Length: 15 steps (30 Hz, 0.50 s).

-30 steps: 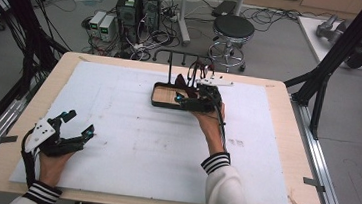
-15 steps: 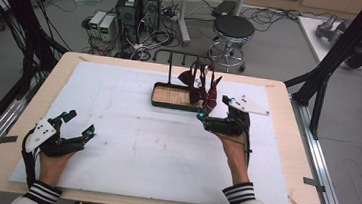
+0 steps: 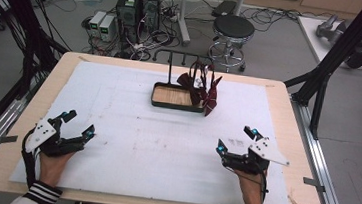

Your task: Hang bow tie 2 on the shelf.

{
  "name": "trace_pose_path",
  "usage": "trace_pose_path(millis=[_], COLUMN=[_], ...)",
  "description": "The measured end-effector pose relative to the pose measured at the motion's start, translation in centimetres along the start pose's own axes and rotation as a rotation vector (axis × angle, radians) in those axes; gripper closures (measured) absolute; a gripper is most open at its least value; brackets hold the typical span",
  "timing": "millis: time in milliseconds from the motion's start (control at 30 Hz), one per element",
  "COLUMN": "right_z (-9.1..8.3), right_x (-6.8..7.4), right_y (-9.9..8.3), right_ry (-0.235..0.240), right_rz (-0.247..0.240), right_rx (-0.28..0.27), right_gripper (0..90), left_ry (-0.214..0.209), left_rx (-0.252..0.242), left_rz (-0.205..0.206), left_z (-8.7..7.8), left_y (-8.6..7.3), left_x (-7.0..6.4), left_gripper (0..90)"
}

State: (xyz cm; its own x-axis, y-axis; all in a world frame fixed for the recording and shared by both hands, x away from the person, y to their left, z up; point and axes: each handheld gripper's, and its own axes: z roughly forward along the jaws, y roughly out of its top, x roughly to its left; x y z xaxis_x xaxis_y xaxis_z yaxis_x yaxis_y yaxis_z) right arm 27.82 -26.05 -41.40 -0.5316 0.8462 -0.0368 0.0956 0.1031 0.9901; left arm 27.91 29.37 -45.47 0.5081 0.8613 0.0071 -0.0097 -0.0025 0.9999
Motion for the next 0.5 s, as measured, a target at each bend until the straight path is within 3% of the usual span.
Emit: trace_pose_path(millis=[167,433,500], right_z=[-0.9,-0.2,0.0], right_x=[-0.3,-0.3,-0.2], right_y=[-1.8,-3.7,-3.8], right_ry=[-0.029,-0.044,-0.035], right_rz=[0.026,0.071,0.048], right_rx=[-0.048,-0.046,-0.035], right_gripper=[0.5,0.5,0.5], left_ry=[0.000,0.001,0.001], left_rx=[0.000,-0.001,-0.001], left_rz=[0.003,0.004,0.004], left_z=[0.0,0.0,0.0], left_y=[0.0,0.0,0.0], left_x=[0.0,0.0,0.0], left_gripper=[15.0,15.0,15.0])
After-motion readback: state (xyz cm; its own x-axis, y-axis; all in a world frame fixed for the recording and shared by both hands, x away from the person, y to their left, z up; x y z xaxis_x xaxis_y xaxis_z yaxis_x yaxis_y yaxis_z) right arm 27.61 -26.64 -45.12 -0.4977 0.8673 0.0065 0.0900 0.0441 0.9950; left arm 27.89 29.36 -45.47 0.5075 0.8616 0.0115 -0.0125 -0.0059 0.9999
